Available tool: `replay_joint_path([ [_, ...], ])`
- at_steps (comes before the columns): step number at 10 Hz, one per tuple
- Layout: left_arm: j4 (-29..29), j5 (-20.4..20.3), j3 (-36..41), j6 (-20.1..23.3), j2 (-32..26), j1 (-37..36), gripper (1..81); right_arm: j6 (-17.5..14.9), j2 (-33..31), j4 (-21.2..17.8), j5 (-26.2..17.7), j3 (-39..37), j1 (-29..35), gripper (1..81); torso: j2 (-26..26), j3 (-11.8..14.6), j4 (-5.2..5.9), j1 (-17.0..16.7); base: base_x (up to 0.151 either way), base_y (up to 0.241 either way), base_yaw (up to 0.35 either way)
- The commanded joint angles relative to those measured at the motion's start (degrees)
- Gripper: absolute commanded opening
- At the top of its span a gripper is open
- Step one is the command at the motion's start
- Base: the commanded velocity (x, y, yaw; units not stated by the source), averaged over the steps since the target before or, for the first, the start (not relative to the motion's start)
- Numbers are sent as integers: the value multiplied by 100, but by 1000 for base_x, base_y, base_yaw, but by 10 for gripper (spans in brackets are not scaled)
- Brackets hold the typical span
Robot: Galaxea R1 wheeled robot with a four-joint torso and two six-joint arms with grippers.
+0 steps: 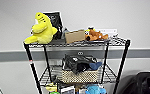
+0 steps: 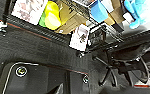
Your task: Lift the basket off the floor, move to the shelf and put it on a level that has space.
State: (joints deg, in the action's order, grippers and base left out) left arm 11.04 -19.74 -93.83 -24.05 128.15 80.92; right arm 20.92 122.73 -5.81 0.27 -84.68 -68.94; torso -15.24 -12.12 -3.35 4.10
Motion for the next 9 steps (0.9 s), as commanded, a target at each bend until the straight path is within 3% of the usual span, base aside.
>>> replay_joint_path([
  [1,214,110,-742,23,475,-37,811,-35,710,396,-211,-952,-151,811,0,0,0,2,0,0,0],
  [9,434,189,-2314,23,1582,306,811,-62,2028,862,-361,-2920,-626,811,-7,5,0,-5,0,0,0],
])
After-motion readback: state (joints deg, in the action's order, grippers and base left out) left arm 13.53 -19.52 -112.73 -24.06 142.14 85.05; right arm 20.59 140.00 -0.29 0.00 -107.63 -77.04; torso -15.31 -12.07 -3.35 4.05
